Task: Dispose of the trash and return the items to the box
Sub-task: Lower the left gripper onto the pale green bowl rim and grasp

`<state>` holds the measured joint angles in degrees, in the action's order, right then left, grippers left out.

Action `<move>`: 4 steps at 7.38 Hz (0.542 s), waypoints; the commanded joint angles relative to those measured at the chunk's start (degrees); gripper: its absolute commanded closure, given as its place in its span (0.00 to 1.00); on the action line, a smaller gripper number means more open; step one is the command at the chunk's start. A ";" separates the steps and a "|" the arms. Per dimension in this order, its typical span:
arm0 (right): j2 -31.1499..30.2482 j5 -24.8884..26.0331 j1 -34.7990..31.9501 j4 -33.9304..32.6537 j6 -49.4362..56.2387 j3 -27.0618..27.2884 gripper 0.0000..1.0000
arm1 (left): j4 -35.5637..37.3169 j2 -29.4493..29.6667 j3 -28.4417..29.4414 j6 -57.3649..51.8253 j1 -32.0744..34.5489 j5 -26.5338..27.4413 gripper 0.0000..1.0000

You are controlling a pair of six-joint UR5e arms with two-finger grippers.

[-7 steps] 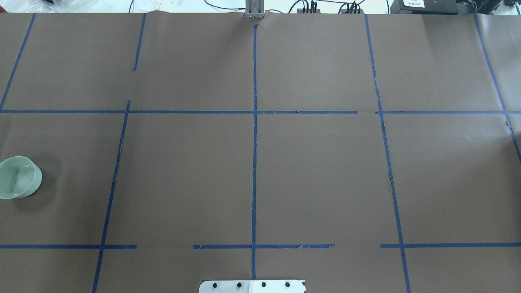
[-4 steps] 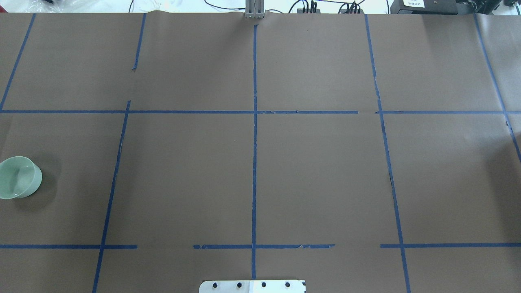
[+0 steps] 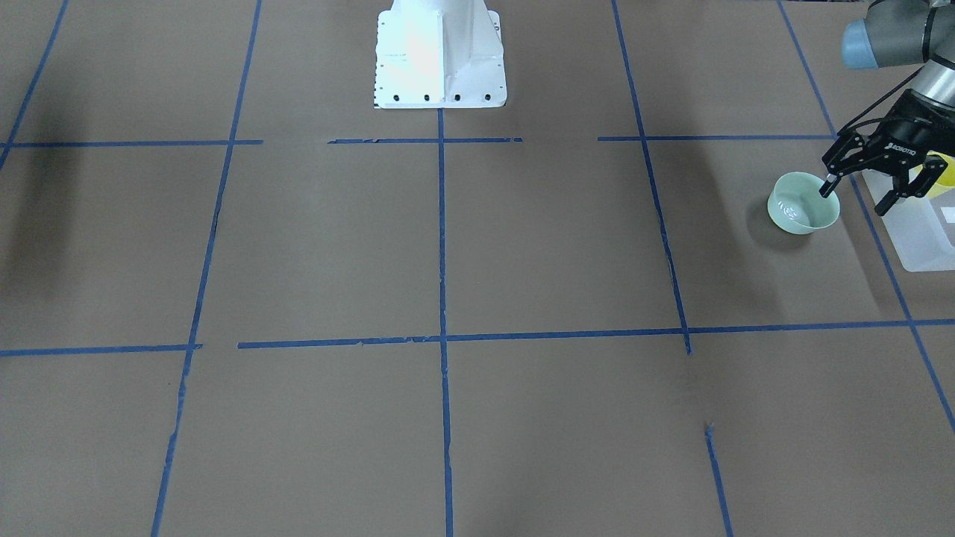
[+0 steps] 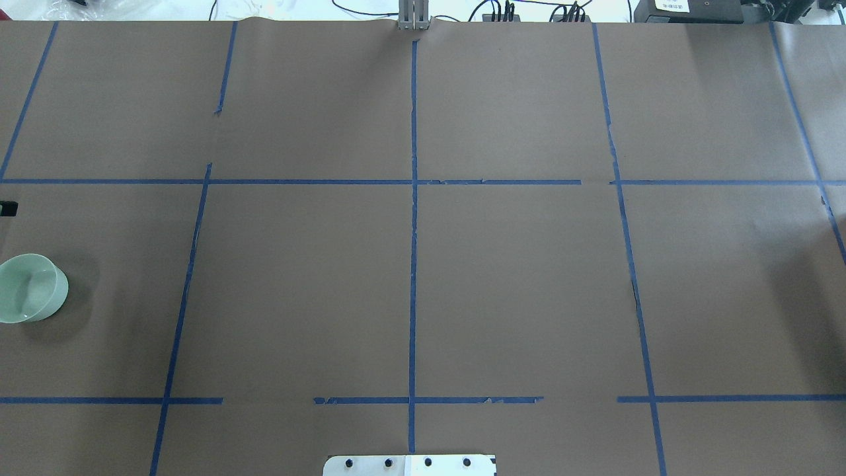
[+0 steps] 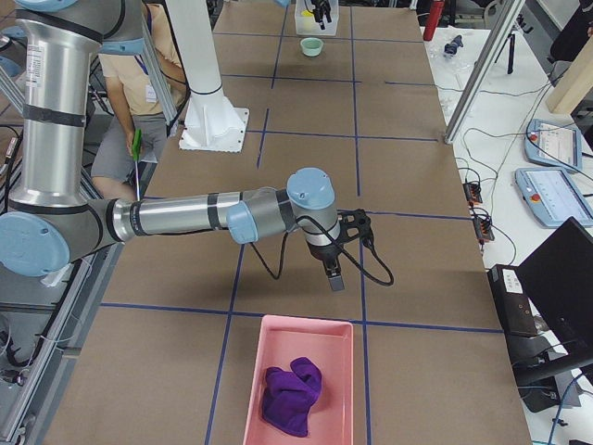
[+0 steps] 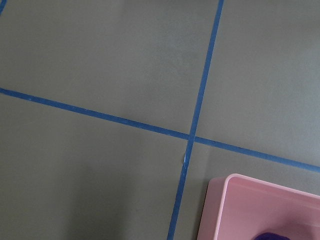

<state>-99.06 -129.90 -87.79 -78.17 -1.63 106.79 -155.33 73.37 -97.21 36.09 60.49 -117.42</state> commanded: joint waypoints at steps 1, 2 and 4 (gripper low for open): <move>-1.05 0.00 0.16 1.61 -0.13 0.08 0.00 | -3.65 -1.13 4.82 3.09 -4.04 4.30 0.09; -1.49 0.00 0.16 2.05 -0.13 0.08 0.00 | -6.71 -1.13 7.53 4.16 -6.24 5.96 0.10; -2.10 0.09 0.16 2.23 0.22 0.08 0.00 | -10.43 -1.13 10.81 4.17 -8.36 7.29 0.13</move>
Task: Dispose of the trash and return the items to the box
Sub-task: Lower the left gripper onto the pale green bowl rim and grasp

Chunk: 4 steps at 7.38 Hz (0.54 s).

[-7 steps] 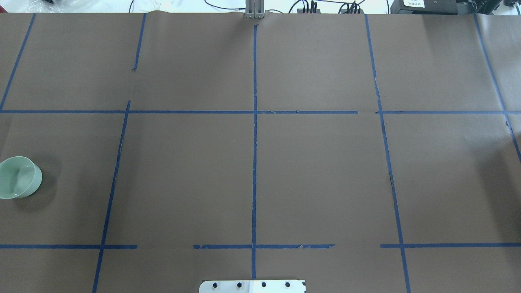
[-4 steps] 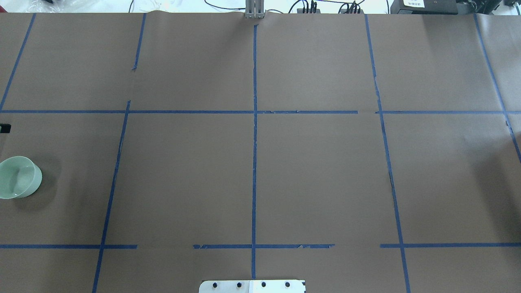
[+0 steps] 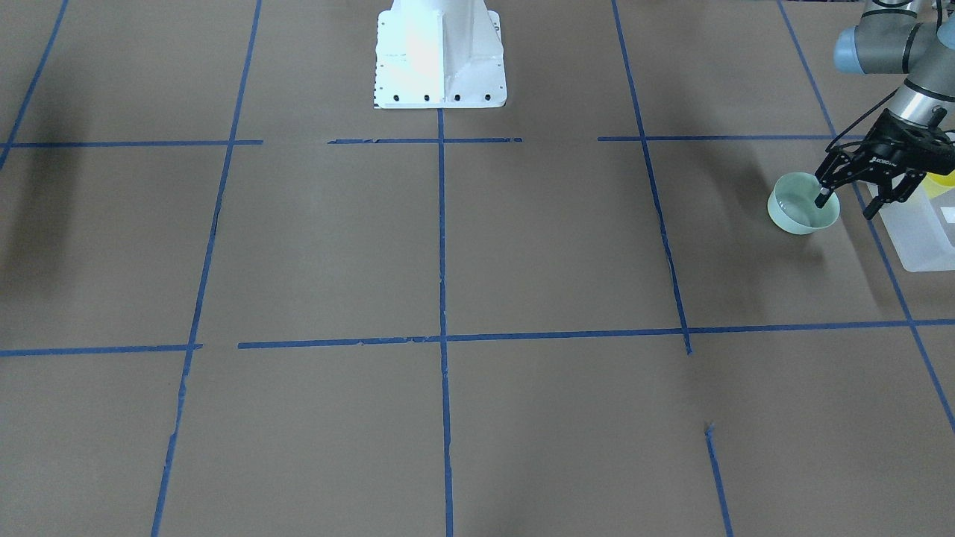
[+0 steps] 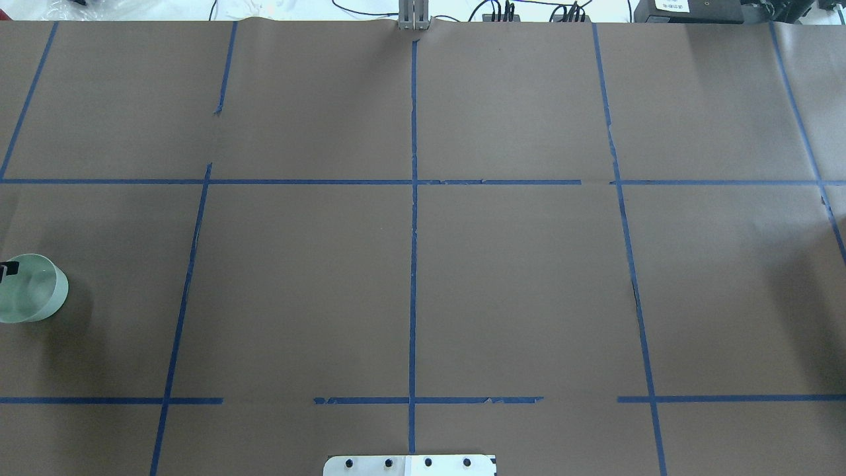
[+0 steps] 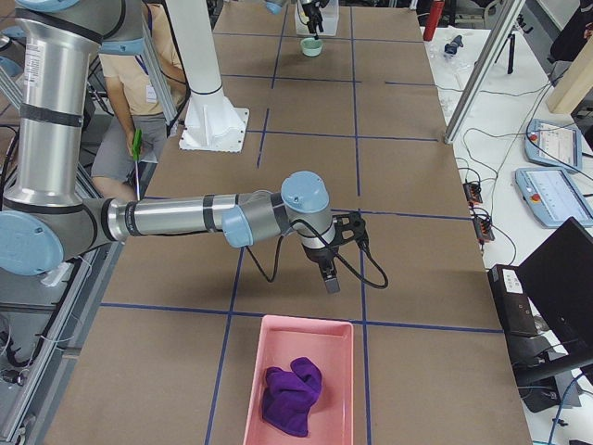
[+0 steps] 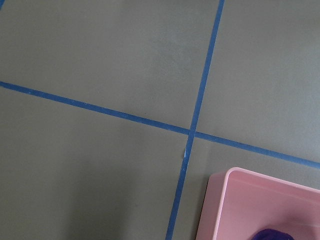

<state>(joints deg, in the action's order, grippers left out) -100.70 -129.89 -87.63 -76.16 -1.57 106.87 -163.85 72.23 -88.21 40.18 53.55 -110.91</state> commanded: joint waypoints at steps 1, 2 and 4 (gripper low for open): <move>-0.55 0.07 0.00 1.00 -0.02 0.00 0.00 | -1.91 0.02 1.81 -0.28 -3.09 1.30 0.42; -0.63 0.07 0.00 1.01 0.07 -0.08 0.00 | -2.43 0.02 1.81 -0.28 -3.45 1.22 0.86; -0.64 0.07 0.00 1.01 -0.02 -0.09 0.00 | -5.06 -0.07 1.55 -0.28 -3.37 1.05 1.00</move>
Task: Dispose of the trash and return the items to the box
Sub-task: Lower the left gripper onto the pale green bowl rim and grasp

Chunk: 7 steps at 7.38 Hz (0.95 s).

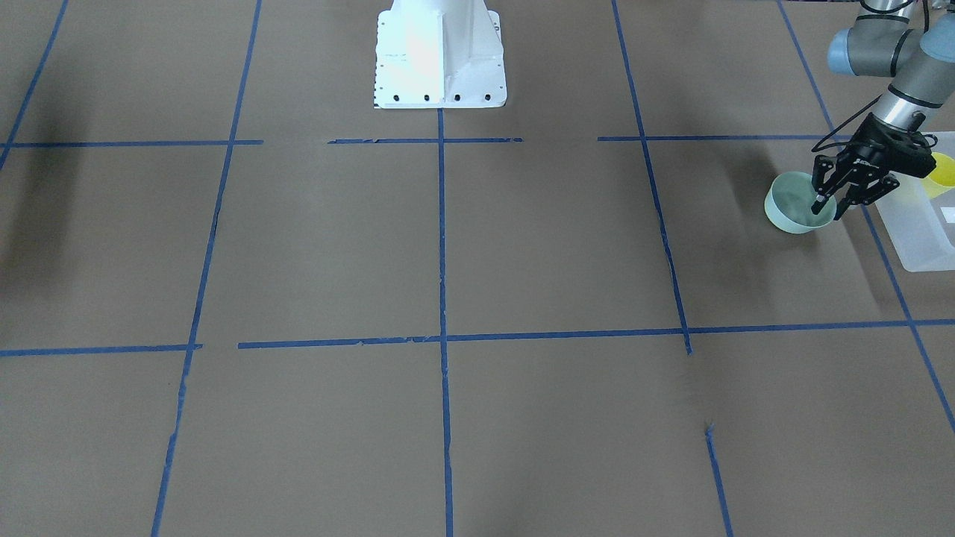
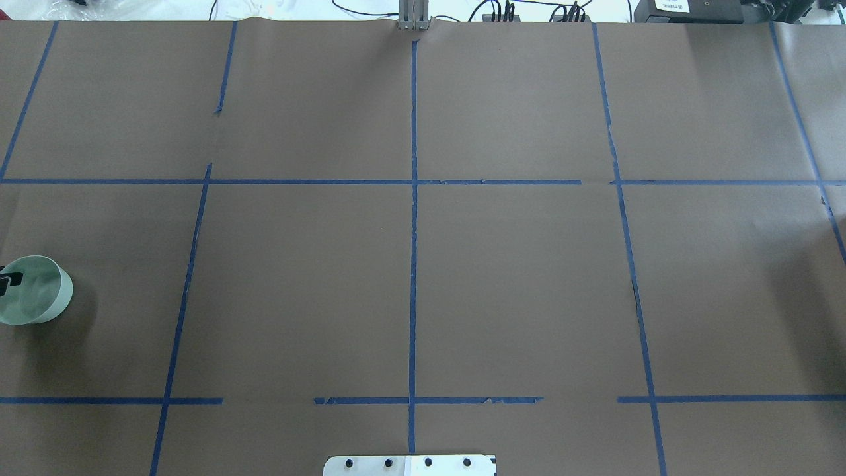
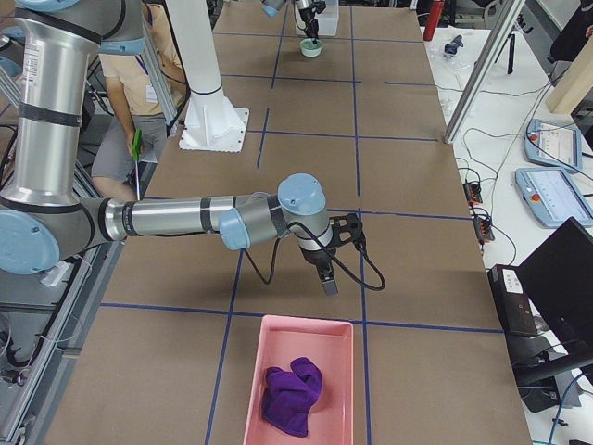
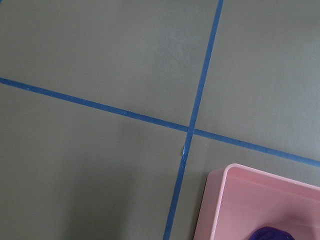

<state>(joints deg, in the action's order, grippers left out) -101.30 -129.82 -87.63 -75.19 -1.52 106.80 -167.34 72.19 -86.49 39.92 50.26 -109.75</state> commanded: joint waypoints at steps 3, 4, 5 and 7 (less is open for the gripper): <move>-0.03 0.00 0.00 0.04 0.02 -0.01 0.00 | -1.33 -0.38 -5.34 -1.76 3.68 -15.60 1.00; -0.03 0.00 0.00 0.04 0.02 -0.01 0.00 | -0.89 -0.30 -5.35 -8.30 10.58 -22.02 1.00; -0.03 0.00 0.00 0.04 0.02 -0.01 0.00 | 2.16 -0.38 -5.53 -13.76 17.00 -28.70 1.00; -0.03 0.00 0.00 0.04 0.11 -0.10 0.00 | 9.35 -0.38 -5.53 -26.14 25.98 -32.19 1.00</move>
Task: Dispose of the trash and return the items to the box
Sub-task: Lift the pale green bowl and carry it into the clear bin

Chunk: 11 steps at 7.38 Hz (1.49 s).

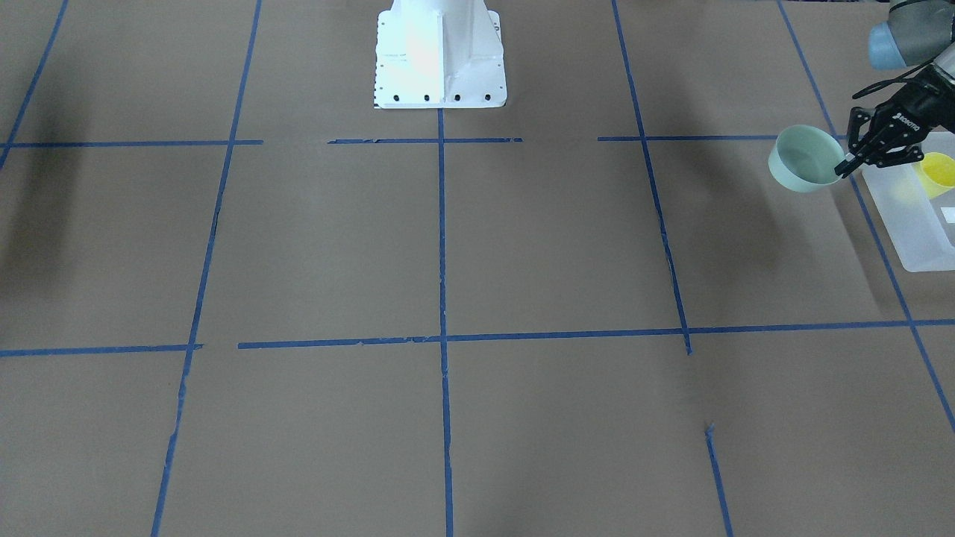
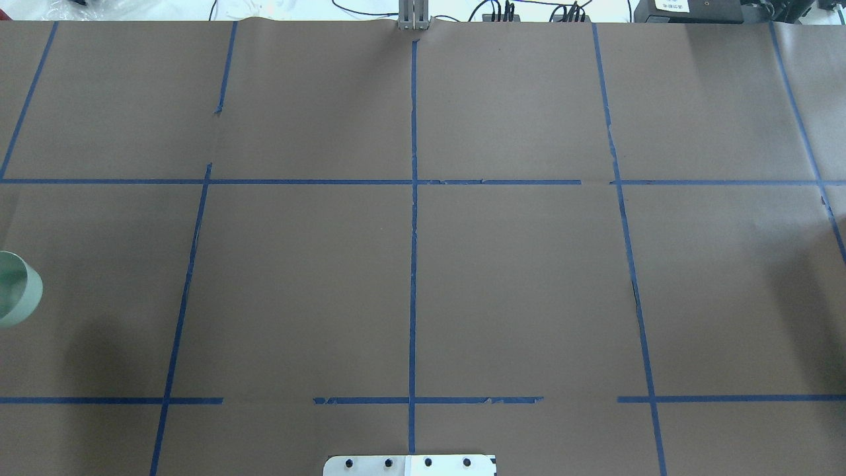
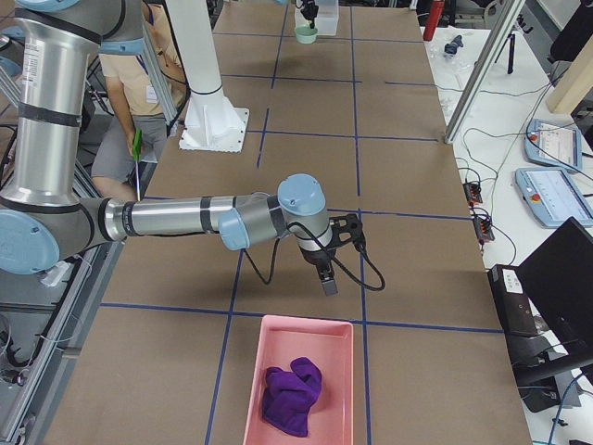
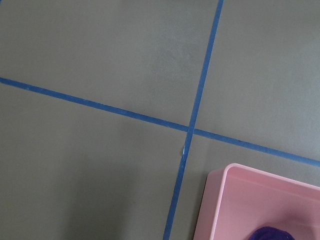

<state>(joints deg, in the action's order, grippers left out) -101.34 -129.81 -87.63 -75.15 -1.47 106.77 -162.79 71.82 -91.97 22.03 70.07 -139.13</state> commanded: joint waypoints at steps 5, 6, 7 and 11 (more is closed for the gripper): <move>-0.09 0.00 0.00 0.00 0.51 -0.15 0.00 | 27.79 3.92 10.71 -48.27 26.78 -7.56 1.00; -0.43 0.00 0.00 0.09 0.68 -0.15 0.00 | 27.79 5.33 13.19 -49.79 27.40 -4.86 1.00; -0.44 0.00 0.00 0.09 0.68 -0.15 0.00 | 27.79 7.43 15.13 -49.80 27.49 -1.01 1.00; -0.79 0.09 0.00 0.09 0.68 -0.15 0.00 | 27.09 12.20 20.86 -44.02 27.49 1.04 1.00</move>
<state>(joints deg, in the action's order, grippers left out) -102.02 -129.79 -87.63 -75.06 -0.72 106.61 -135.26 83.43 -71.47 -24.25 97.56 -138.85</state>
